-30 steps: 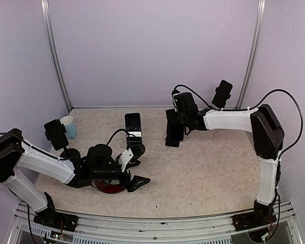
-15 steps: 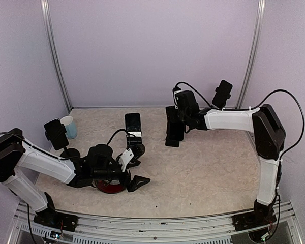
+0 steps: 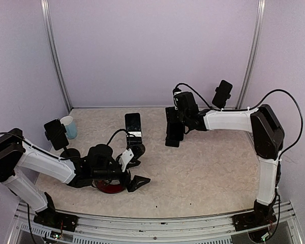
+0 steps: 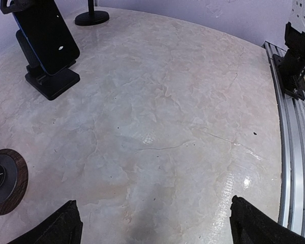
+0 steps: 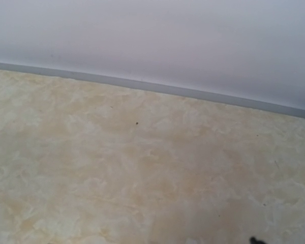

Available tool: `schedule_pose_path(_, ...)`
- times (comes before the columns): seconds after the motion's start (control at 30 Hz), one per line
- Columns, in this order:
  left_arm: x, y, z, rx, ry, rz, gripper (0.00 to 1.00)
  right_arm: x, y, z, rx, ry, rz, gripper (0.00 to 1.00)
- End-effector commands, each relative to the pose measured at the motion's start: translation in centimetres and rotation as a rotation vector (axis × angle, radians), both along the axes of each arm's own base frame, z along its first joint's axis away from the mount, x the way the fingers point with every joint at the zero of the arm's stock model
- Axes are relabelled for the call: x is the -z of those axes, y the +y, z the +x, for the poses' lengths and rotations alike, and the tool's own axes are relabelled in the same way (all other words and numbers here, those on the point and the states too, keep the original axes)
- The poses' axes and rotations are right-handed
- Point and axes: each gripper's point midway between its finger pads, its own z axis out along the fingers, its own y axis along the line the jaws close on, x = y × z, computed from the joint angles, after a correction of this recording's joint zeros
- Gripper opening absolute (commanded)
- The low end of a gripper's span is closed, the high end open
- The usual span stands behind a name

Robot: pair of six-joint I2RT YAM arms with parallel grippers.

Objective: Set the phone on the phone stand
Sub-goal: Adjust the phone with the phone stand.

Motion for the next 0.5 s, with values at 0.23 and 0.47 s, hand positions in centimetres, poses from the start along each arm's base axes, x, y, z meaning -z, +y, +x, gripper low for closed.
schedule_pose_path(0.23, -1.02, -0.64, 0.19, 0.005, -0.023, -0.015, 0.99, 1.1, -0.33, -0.01, 0.013, 0.012, 0.025, 0.8)
schedule_pose_path(0.47, -1.03, -0.64, 0.2, 0.005, -0.023, -0.015, 0.99, 1.41, -0.53, -0.23, 0.018, 0.016, 0.029, 0.79)
